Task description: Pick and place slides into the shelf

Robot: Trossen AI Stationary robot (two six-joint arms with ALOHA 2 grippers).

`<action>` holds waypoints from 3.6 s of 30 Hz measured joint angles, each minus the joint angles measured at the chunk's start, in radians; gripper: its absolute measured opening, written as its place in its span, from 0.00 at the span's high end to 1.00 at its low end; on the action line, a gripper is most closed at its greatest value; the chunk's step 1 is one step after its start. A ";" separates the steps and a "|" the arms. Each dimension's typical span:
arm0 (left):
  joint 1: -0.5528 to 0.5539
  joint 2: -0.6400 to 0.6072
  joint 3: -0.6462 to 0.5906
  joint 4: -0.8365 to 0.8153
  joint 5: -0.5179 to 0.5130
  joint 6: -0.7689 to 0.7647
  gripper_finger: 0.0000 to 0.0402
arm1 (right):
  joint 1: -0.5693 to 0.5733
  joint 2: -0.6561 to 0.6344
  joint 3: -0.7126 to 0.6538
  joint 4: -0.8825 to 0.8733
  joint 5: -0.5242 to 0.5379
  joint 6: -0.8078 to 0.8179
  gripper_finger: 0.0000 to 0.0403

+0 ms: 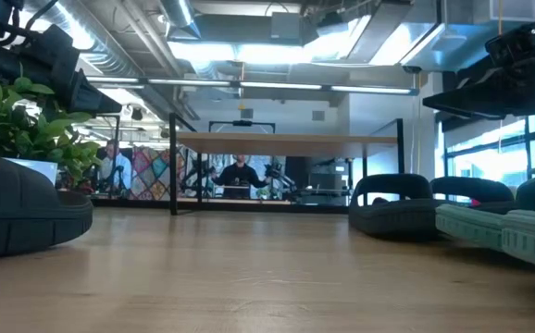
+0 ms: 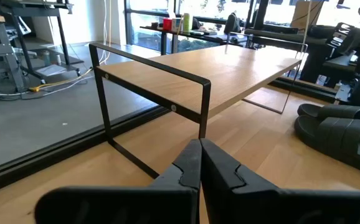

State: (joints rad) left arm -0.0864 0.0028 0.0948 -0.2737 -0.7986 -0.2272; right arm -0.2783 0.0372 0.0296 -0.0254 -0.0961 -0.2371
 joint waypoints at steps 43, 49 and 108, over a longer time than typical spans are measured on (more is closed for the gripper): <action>0.001 0.000 0.000 0.001 0.024 0.082 1.00 | 0.000 0.000 0.000 0.153 -0.001 0.150 0.50; 0.001 0.000 0.000 0.002 0.024 0.145 1.00 | 0.000 0.000 0.000 0.169 0.001 0.151 0.50; 0.001 0.000 0.000 0.057 0.022 0.289 1.00 | 0.000 0.000 0.000 0.171 0.000 0.236 0.50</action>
State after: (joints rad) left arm -0.0853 0.0028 0.0944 -0.2169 -0.7768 0.0621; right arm -0.2787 0.0368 0.0296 0.1455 -0.0963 -0.0015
